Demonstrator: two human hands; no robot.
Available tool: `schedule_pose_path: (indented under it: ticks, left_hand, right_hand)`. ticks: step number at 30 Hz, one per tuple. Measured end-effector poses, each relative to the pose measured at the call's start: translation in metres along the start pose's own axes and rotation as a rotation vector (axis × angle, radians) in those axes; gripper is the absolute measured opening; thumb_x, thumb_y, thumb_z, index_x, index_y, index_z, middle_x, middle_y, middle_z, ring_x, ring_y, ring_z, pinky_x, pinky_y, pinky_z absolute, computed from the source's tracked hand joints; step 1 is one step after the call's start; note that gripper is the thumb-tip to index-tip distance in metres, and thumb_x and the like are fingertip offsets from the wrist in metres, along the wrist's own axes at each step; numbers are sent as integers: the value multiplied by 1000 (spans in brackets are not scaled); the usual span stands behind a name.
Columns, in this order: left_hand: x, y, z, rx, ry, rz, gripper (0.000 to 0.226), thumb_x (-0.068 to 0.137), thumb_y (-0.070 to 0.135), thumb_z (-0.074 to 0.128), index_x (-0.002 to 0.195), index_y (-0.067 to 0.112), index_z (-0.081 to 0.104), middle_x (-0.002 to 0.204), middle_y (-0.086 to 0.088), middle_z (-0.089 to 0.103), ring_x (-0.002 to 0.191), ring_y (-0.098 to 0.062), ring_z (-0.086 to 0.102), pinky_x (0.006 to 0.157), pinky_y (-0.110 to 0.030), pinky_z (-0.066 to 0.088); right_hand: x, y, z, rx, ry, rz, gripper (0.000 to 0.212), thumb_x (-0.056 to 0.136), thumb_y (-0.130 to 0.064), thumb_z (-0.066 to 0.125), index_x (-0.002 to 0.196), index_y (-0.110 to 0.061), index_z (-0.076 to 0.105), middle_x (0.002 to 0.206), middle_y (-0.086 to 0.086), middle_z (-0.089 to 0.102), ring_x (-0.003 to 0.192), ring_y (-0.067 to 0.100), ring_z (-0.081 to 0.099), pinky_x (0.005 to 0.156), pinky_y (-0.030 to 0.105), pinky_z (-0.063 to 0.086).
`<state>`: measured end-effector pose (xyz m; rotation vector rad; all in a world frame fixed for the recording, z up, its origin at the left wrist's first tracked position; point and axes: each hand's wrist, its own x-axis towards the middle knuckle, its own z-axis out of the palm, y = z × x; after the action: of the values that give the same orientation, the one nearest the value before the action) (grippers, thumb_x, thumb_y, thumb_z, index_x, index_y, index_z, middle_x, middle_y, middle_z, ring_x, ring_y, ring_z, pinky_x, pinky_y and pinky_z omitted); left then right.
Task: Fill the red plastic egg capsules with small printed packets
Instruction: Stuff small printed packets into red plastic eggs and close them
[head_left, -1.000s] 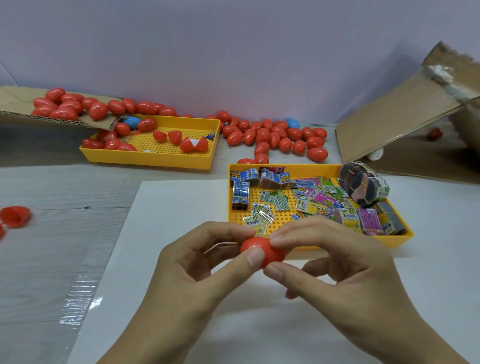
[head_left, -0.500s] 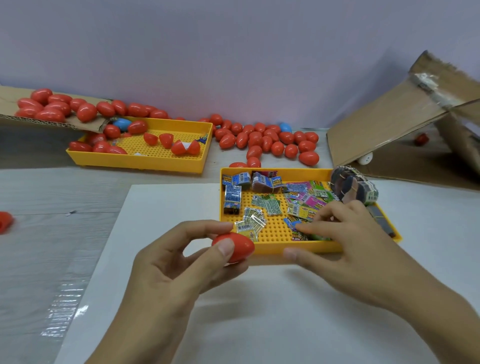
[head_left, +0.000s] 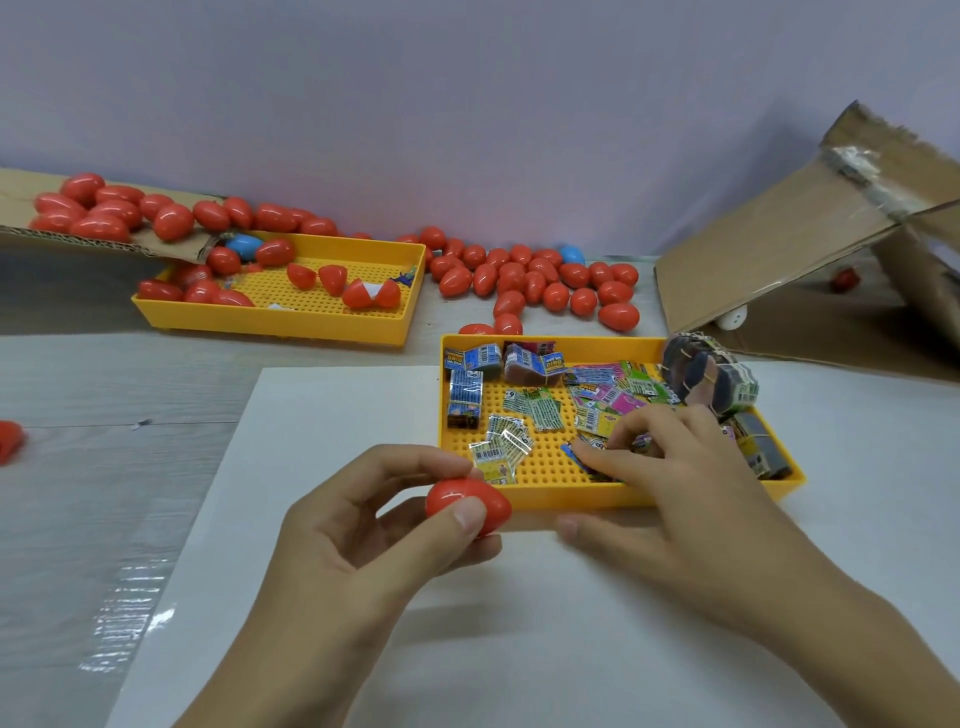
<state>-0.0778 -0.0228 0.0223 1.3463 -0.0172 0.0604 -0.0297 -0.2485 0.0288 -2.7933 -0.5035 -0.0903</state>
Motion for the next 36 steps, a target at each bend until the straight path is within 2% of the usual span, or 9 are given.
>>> schedule_pose_path:
  ticks: [3, 6, 10, 14, 18, 23, 29, 32, 36]
  left_hand:
    - [0, 0, 0, 9, 5, -3, 35, 56, 29, 81, 87, 14, 76, 99, -16, 73, 80, -35, 75, 72, -37, 61]
    - [1, -1, 0, 19, 4, -2, 35, 56, 30, 81, 87, 15, 76, 99, -16, 73, 80, -35, 75, 71, -36, 61]
    - [1, -2, 1, 15, -7, 0, 33, 55, 30, 81, 85, 16, 76, 98, -15, 74, 81, -34, 75, 71, -35, 61]
    - [-1, -1, 2, 37, -25, 18, 30, 57, 30, 80, 83, 17, 75, 99, -12, 73, 82, -33, 74, 68, -35, 61]
    - [-5, 1, 8, 88, -23, 110, 16, 66, 33, 72, 80, 24, 72, 97, -7, 74, 82, -30, 73, 59, -34, 60]
    - [-8, 1, 11, 190, -93, 171, 22, 75, 33, 65, 86, 20, 79, 100, -4, 70, 91, -28, 70, 68, -31, 61]
    - [-11, -1, 17, 259, -118, 187, 12, 72, 24, 80, 84, 21, 81, 97, 0, 69, 93, -22, 69, 71, -28, 60]
    - [-10, -4, 16, 218, -68, 179, 11, 74, 9, 72, 80, 12, 80, 94, -5, 69, 82, -22, 69, 66, -31, 62]
    - [-7, -2, 13, 160, -26, 143, 12, 72, 14, 77, 81, 5, 78, 92, -14, 68, 78, -30, 68, 63, -34, 62]
  right_hand:
    - [-1, -3, 5, 76, 108, -78, 21, 77, -34, 81, 97, -29, 78, 104, -9, 54, 99, 15, 38, 82, 30, 37]
    - [1, -6, 7, 191, 109, -86, 7, 78, -21, 80, 83, -25, 75, 96, -15, 58, 94, 12, 40, 81, 31, 37]
    - [2, -9, 1, 436, 151, -22, 13, 78, -19, 80, 76, -29, 72, 91, -17, 64, 99, 6, 52, 86, 32, 40]
    - [-3, -19, -17, 965, 276, 10, 13, 69, -23, 85, 78, -28, 77, 81, -5, 73, 79, 9, 66, 65, 29, 49]
    - [-12, -35, -20, 1294, 128, -1, 39, 60, -24, 81, 99, -29, 76, 71, 5, 74, 58, 6, 64, 54, 13, 48]
    - [-16, -46, -9, 1277, 23, 91, 31, 60, -21, 83, 89, -26, 74, 72, 7, 75, 58, 9, 64, 50, 14, 46]
    - [-17, -50, -4, 1355, -2, 137, 10, 63, -18, 81, 71, -17, 75, 64, 7, 72, 54, 8, 64, 47, 12, 44]
    - [-17, -50, -4, 1297, -1, 153, 14, 65, -26, 84, 74, -20, 76, 66, 4, 72, 52, 4, 59, 48, 16, 43]
    - [-17, -47, -8, 1194, 49, 58, 11, 72, -29, 77, 82, -25, 79, 77, -3, 74, 64, 0, 63, 56, 15, 49]
